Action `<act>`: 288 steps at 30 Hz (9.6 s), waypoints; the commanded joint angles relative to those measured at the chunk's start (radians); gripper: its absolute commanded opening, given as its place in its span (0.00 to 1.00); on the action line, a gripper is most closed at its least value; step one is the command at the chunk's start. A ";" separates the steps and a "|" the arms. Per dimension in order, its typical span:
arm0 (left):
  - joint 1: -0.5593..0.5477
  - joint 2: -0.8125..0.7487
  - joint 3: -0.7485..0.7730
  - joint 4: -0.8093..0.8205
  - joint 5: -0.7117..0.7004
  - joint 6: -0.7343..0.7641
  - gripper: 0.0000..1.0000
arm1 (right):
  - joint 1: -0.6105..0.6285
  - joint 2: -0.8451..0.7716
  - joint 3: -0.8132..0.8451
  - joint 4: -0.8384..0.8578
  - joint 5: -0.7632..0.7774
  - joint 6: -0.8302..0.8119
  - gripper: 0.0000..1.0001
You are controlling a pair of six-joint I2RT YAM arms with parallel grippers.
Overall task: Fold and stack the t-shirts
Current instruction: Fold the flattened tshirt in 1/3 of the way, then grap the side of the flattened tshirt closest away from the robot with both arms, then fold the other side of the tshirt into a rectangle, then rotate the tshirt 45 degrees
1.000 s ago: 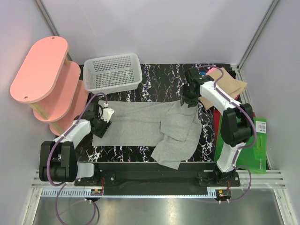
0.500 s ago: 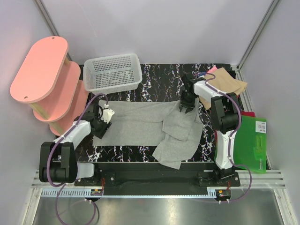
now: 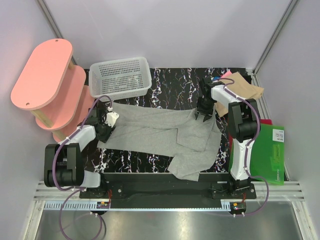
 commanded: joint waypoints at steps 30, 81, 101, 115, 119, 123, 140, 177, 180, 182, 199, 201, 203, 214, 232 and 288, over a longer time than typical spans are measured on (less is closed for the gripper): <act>0.027 -0.077 0.044 -0.213 -0.006 0.018 0.65 | 0.716 -0.856 -0.887 0.044 0.060 0.599 0.60; 0.030 -0.158 0.080 -0.349 0.033 0.069 0.00 | 0.739 -1.014 -0.801 -0.160 0.097 0.596 0.00; 0.028 -0.127 0.209 -0.428 0.096 0.051 0.00 | 0.739 -1.019 -0.668 -0.275 0.160 0.553 0.00; 0.030 0.122 0.389 -0.406 0.092 0.023 0.00 | 0.545 -0.882 -0.510 -0.197 0.224 0.381 0.00; 0.027 0.162 0.412 -0.400 0.089 0.023 0.00 | 0.482 -0.834 -0.499 -0.150 0.209 0.329 0.00; 0.024 0.216 0.455 -0.395 0.084 0.015 0.00 | 0.454 -0.761 -0.475 -0.107 0.192 0.300 0.00; 0.002 0.421 0.605 -0.366 0.000 -0.015 0.45 | 0.295 -0.543 -0.386 0.002 0.165 0.180 0.00; -0.246 0.279 0.346 -0.285 -0.140 -0.071 0.67 | 0.184 -0.575 -0.306 -0.010 0.140 0.051 0.75; -0.243 0.273 0.331 -0.282 -0.143 -0.069 0.66 | 0.260 -0.687 -0.392 0.019 0.076 0.042 0.73; -0.242 0.269 0.329 -0.280 -0.143 -0.066 0.66 | 0.300 -0.727 -0.433 0.044 0.039 0.039 0.72; -0.240 0.214 0.448 -0.357 -0.108 -0.111 0.66 | 0.382 -0.486 -0.436 0.183 -0.004 0.067 0.67; -0.240 0.228 0.476 -0.359 -0.112 -0.109 0.66 | 0.382 -0.465 -0.412 0.190 0.011 0.070 0.67; -0.240 0.254 0.493 -0.360 -0.115 -0.108 0.66 | 0.382 -0.432 -0.378 0.191 0.033 0.065 0.65; -0.234 0.337 0.455 -0.290 -0.135 -0.100 0.64 | 0.333 -0.245 -0.136 0.191 0.092 0.005 0.59; -0.191 0.271 0.344 -0.254 -0.125 -0.061 0.64 | 0.207 -0.174 0.231 -0.014 0.367 -0.102 0.75; -0.226 0.424 0.533 -0.250 -0.034 -0.138 0.59 | 0.144 -0.222 -0.234 0.114 0.112 0.027 0.64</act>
